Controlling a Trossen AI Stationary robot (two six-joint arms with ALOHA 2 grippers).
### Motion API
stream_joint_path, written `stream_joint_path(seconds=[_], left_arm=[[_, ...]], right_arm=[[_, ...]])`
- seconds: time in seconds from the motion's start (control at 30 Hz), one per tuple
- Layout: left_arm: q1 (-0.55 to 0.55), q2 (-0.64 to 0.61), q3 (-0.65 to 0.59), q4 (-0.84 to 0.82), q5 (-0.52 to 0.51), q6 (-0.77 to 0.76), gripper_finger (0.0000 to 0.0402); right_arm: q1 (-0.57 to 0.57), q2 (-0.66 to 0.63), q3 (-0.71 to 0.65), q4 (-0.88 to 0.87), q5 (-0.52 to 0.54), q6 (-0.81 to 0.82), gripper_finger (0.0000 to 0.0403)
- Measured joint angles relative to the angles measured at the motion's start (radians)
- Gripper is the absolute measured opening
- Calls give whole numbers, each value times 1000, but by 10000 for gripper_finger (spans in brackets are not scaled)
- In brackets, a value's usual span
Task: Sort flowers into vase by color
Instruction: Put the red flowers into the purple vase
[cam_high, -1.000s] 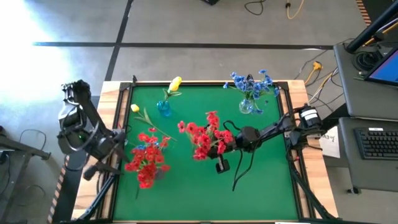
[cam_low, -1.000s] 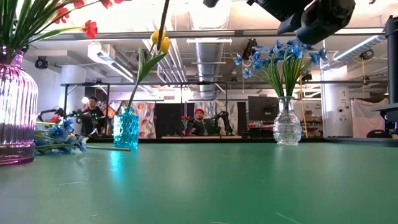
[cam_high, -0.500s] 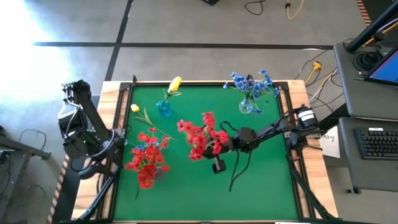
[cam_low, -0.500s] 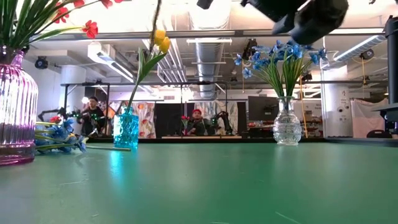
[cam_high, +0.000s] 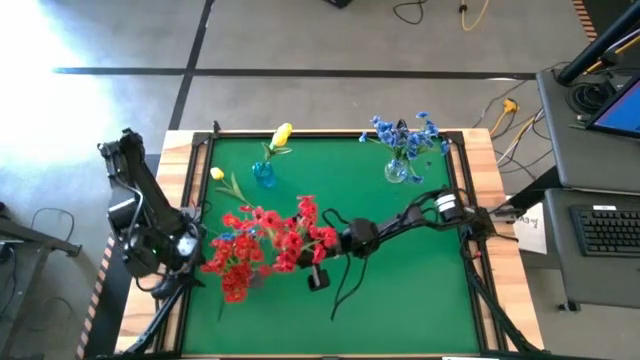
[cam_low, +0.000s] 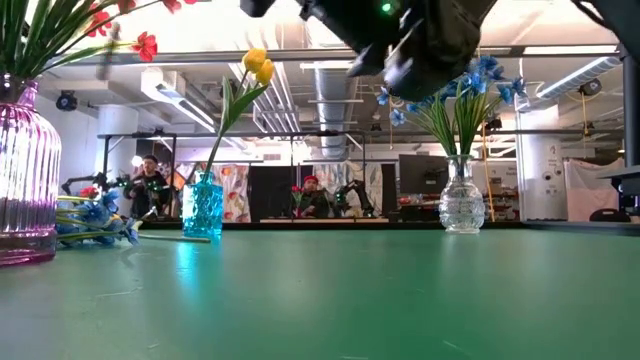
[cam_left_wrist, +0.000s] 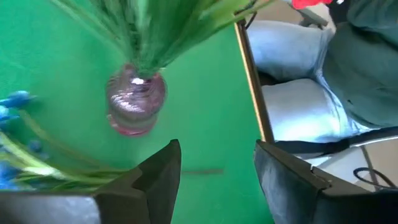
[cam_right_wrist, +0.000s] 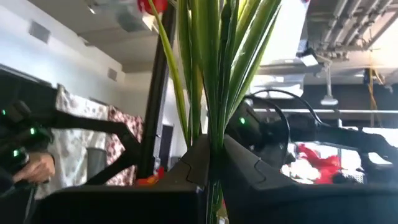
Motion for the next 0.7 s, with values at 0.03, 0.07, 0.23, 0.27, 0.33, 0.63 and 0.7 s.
stream_joint_path(seconds=[0.03, 0.07, 0.23, 0.27, 0.33, 0.63, 0.7], left_arm=[[0, 7, -16, 34, 0, 0, 186], [0, 14, -32, 61, -1, 0, 182], [1, 58, -94, 149, -32, 0, 162], [1, 67, -103, 156, -42, -2, 158], [1, 86, -114, 163, -68, -7, 152], [1, 142, -138, 165, -197, -18, 146], [1, 149, -141, 165, -229, -19, 146]], right_arm=[[4, 21, 22, 13, 0, 2, 18], [7, 36, 40, 21, 0, 3, 18], [15, 82, 112, 27, 8, -15, 18], [14, 89, 124, 28, 8, -13, 18], [14, 95, 139, 26, 8, -15, 18], [14, 106, 169, 19, 10, -48, 18], [14, 106, 170, 19, 10, -51, 18]])
